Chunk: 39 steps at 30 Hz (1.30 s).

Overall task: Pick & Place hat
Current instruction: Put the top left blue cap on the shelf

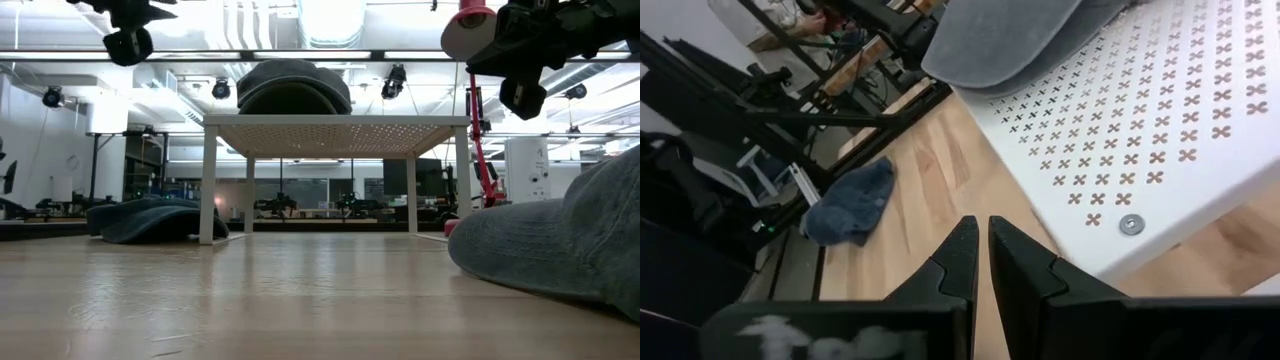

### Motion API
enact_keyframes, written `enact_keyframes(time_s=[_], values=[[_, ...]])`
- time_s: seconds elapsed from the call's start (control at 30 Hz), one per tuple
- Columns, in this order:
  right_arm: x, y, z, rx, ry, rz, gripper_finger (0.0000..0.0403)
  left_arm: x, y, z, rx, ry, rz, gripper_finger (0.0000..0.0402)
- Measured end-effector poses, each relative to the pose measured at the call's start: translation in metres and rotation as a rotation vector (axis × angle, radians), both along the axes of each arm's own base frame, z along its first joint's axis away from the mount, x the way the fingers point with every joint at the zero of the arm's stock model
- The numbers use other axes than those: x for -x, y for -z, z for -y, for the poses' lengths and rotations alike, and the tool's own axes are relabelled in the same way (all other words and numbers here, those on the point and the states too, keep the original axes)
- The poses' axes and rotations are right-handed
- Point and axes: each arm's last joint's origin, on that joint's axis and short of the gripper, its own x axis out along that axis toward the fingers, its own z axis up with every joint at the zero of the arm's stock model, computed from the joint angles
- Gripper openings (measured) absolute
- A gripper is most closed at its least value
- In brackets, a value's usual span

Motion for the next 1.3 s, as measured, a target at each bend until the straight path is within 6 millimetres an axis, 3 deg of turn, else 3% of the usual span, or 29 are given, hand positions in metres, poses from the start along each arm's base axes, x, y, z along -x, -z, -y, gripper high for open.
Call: enact_keyframes(time_s=[0.57,1.3], values=[[0.000,0.000,0.000,0.011,-0.004,0.000,0.0027,0.017,0.042,0.004,0.240,-0.229,-0.441,0.0064],[0.000,0.000,0.000,0.011,-0.004,0.000,0.0027,0.014,0.094,0.004,0.485,-0.341,-0.617,0.0072]])
